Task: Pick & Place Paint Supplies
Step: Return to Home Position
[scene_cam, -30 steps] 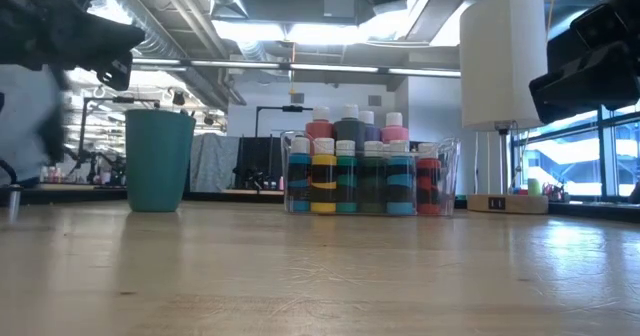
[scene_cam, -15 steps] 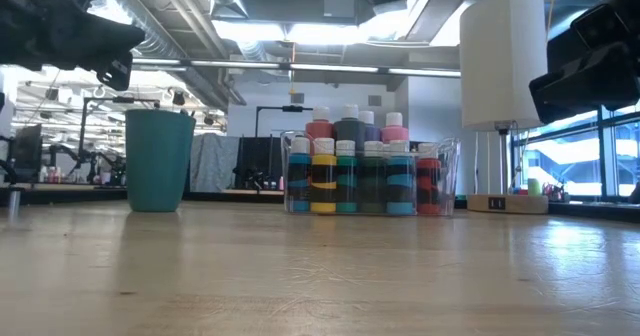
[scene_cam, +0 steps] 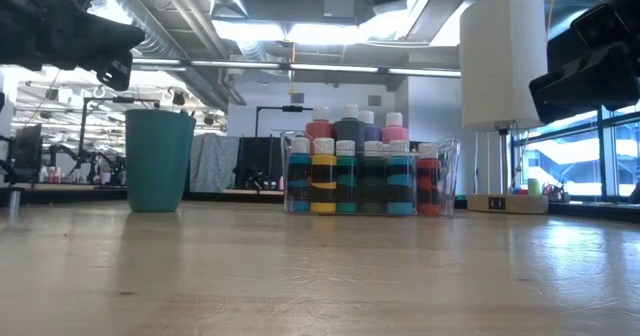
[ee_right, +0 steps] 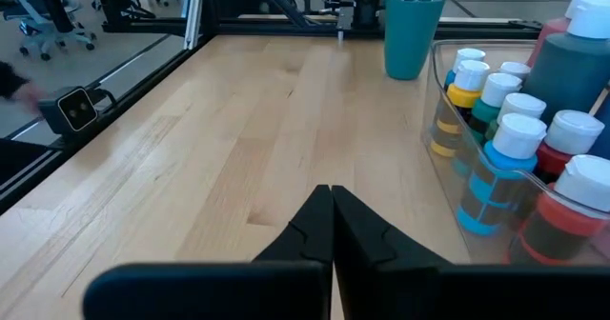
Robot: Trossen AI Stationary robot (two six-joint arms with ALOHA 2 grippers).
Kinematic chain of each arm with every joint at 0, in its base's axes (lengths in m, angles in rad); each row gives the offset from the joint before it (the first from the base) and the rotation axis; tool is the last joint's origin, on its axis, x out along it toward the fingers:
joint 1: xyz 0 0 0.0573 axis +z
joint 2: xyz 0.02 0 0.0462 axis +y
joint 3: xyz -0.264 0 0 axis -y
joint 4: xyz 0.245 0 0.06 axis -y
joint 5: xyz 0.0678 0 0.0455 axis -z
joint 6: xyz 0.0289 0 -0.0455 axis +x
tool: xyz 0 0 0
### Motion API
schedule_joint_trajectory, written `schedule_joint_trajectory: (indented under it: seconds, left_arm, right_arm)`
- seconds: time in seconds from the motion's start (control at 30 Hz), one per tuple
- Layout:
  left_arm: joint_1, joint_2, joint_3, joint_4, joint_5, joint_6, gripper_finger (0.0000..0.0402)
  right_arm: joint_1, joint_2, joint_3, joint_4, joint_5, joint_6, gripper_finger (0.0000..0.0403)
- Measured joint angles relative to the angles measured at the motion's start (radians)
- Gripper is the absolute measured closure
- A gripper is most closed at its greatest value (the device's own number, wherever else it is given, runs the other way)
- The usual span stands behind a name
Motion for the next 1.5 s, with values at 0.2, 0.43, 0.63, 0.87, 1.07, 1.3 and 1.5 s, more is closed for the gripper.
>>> schedule_joint_trajectory:
  seconds: [0.2,0.43,0.63,0.87,1.07,1.3,1.5]
  left_arm:
    - [0.0,0.0,0.0,0.0,0.0,0.0,0.0391]
    - [0.0,0.0,0.0,0.0,0.0,0.0,0.0395]
    - [0.0,0.0,0.0,0.0,0.0,0.0,0.0393]
    - [0.0,0.0,0.0,0.0,0.0,0.0,0.0389]
    - [0.0,-0.001,0.0,0.0,0.0,0.0,0.0392]
    - [0.0,-0.001,0.0,0.001,-0.001,0.0,0.0391]
    - [0.0,0.0,0.0,0.003,-0.001,0.0,0.039]
  right_arm:
    - [0.0,0.0,0.0,0.0,0.0,0.0,0.0402]
    - [0.0,0.0,0.0,0.0,0.0,0.0,0.0402]
    - [-0.005,-0.01,0.0,0.0,-0.009,0.0,0.0402]
    - [-0.006,-0.084,-0.002,0.041,-0.01,0.011,0.0402]
    - [-0.005,-0.156,-0.002,0.112,-0.014,-0.002,0.0402]
    - [-0.005,-0.157,-0.069,0.327,-0.074,-0.096,0.0402]
    - [-0.003,-0.156,-0.069,0.296,-0.215,-0.207,0.0402]
